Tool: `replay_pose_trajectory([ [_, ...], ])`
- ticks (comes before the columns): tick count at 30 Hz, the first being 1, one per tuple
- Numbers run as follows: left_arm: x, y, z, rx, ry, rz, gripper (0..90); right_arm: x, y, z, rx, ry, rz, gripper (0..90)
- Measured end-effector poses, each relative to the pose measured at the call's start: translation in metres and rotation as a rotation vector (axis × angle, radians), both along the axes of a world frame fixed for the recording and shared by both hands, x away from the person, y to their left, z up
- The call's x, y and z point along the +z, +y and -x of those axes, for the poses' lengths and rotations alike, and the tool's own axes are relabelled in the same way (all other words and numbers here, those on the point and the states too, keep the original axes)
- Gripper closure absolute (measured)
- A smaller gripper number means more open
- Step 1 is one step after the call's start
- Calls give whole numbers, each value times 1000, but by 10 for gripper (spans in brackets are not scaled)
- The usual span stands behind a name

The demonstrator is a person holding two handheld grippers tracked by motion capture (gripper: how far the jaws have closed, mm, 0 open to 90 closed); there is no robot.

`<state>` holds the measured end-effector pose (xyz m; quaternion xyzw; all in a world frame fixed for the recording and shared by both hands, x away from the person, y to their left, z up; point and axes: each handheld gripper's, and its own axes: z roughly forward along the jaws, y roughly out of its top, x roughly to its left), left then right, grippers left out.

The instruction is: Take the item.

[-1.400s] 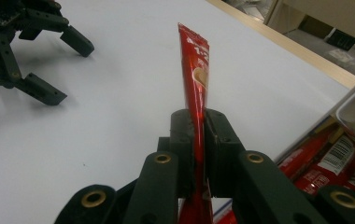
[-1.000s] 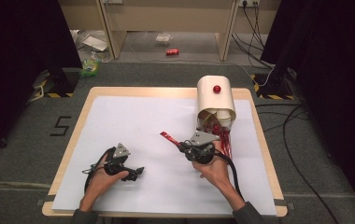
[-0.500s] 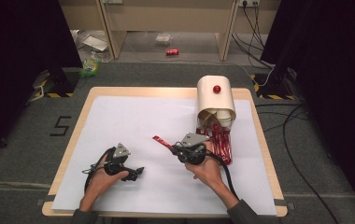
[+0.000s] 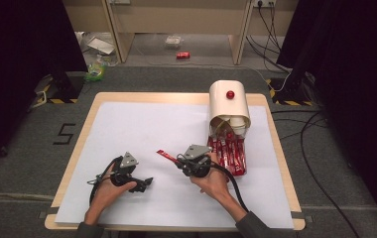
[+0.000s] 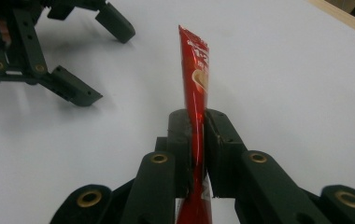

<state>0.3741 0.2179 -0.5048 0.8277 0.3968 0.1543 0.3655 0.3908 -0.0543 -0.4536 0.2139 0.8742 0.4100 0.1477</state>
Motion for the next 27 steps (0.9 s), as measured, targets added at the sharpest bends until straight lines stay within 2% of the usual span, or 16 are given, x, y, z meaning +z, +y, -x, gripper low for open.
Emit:
replay_pose_trajectory([
  [9, 0, 0, 0, 1, -1, 0, 0, -7, 6, 1, 18, 7, 40, 809],
  [13, 0, 0, 0, 0, -1, 0, 0, -8, 5, 0, 15, 20, 35, 772],
  [15, 0, 0, 0, 1, 0, 2, 0, -6, 2, -1, 0, 21, 15, 728],
  [21, 0, 0, 0, 0, 0, 0, 0, 4, -8, 3, -1, 11, -1, 721],
  [27, 0, 0, 0, 0, -1, 0, 0, 12, -28, 7, -20, 6, -26, 717],
])
